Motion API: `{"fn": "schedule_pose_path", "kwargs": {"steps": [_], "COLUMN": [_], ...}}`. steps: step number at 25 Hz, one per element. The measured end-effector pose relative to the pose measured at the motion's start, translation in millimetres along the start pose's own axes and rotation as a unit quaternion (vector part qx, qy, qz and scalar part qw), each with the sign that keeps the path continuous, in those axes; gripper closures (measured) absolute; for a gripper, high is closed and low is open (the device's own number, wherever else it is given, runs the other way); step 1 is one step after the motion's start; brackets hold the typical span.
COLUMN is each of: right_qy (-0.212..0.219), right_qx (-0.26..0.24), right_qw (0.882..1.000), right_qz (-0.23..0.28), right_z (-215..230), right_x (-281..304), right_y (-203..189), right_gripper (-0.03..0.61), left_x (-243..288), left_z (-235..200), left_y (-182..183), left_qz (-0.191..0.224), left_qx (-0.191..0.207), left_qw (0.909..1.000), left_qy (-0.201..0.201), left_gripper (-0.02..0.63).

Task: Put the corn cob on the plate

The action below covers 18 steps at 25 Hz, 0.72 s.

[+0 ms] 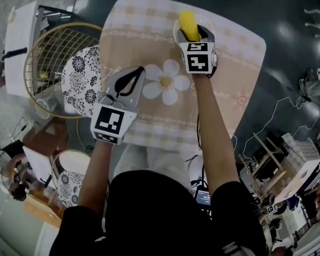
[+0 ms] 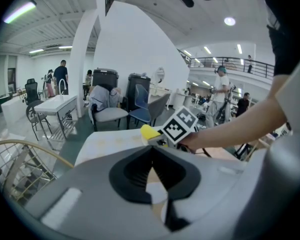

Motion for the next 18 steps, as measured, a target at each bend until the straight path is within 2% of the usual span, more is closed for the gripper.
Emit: {"fn": "schedule_pose_path", "kwargs": {"steps": [4, 11, 18], "right_qy": [0.001, 0.005, 0.01], "right_qx": [-0.002, 0.005, 0.007], "right_qw": [1.0, 1.0, 0.999], "right_qz": [-0.002, 0.023, 0.05], "right_z": [0.1, 0.9, -8.4], "right_x": [-1.1, -13.1, -42.1], "right_y": [0.4, 6.4, 24.6], "right_gripper": [0.318, 0.318, 0.318], "left_x": [-1.5, -4.5, -15.4], "left_z": [1.3, 5.6, 10.1], "left_y": [1.8, 3.6, 26.2], "left_qz": [0.002, 0.001, 0.018], "left_qx": [0.002, 0.008, 0.013], "left_qw": [1.0, 1.0, 0.9997], "left_qy": [0.0, 0.0, 0.002], "left_gripper": [0.611, 0.611, 0.611]}}
Point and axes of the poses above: the fingertips, and each gripper's own axes: x forward along the fingers, z to its right, y out of its top, the point moved 2 cm from there along -x, backward along the fingers, and after that the axes turned 14 degrees about y, right-handed, at the moved point
